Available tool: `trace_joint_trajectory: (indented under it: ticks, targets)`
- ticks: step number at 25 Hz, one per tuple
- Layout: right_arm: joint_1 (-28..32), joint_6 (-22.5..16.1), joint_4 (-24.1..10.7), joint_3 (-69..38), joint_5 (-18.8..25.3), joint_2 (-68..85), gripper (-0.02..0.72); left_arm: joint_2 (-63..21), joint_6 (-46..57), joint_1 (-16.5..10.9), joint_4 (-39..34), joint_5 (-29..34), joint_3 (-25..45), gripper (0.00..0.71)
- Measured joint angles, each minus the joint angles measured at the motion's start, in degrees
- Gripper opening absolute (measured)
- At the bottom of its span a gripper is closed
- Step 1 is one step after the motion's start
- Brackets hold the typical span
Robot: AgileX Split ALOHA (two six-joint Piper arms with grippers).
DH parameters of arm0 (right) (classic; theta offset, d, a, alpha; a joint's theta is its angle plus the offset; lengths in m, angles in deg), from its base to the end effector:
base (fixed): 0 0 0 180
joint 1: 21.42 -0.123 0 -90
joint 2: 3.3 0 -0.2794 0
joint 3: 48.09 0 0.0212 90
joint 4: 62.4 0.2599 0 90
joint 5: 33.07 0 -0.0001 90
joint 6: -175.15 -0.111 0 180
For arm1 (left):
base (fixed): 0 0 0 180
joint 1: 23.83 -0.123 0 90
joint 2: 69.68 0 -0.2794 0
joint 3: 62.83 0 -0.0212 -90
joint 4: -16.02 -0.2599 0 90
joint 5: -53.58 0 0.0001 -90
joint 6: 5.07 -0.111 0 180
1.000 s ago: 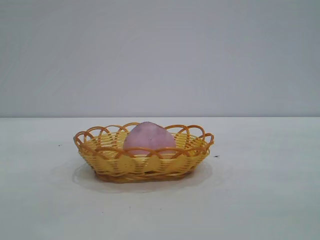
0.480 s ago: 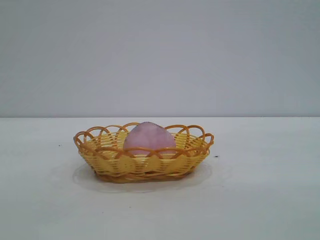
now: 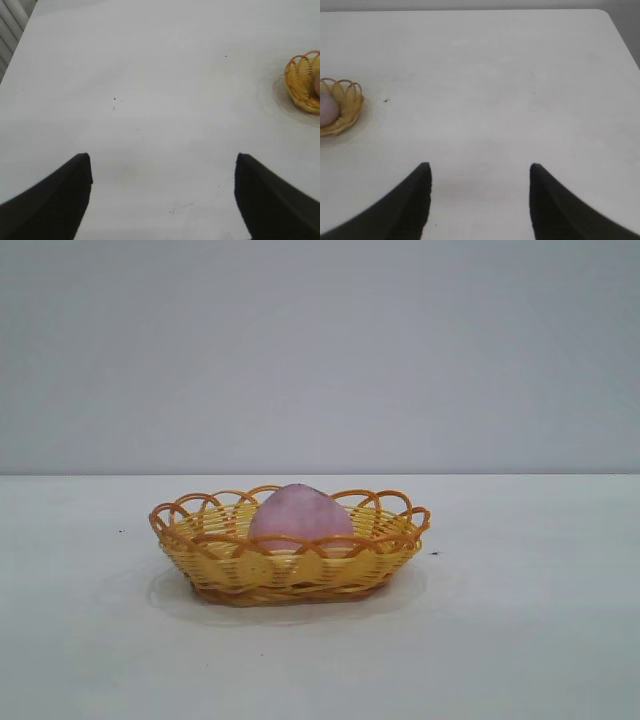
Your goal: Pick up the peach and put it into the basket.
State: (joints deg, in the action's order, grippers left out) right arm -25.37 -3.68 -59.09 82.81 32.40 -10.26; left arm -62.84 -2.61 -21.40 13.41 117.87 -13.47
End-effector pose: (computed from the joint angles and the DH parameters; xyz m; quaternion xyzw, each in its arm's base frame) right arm 0.0205 0.0073 0.2616 -0.0413 0.8713 0.0406 0.4873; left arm 0.0225 0.0036 0.2622 -0.0018 0.8679 0.0015 0.4967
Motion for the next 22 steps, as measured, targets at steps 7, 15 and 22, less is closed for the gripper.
trace_joint_trajectory:
  ticks: [7,15,22]
  targets:
    - [0.0,0.0,0.0,0.0,0.0,0.0,0.352,0.0,0.0,-1.1,0.0,0.0,0.0,0.517]
    - [0.0,0.0,0.0,0.0,0.0,0.0,0.352,0.0,0.0,-1.1,0.0,0.0,0.0,0.517]
    - [0.0,0.0,0.0,0.0,0.0,0.0,0.352,0.0,0.0,-1.1,0.0,0.0,0.0,0.517]
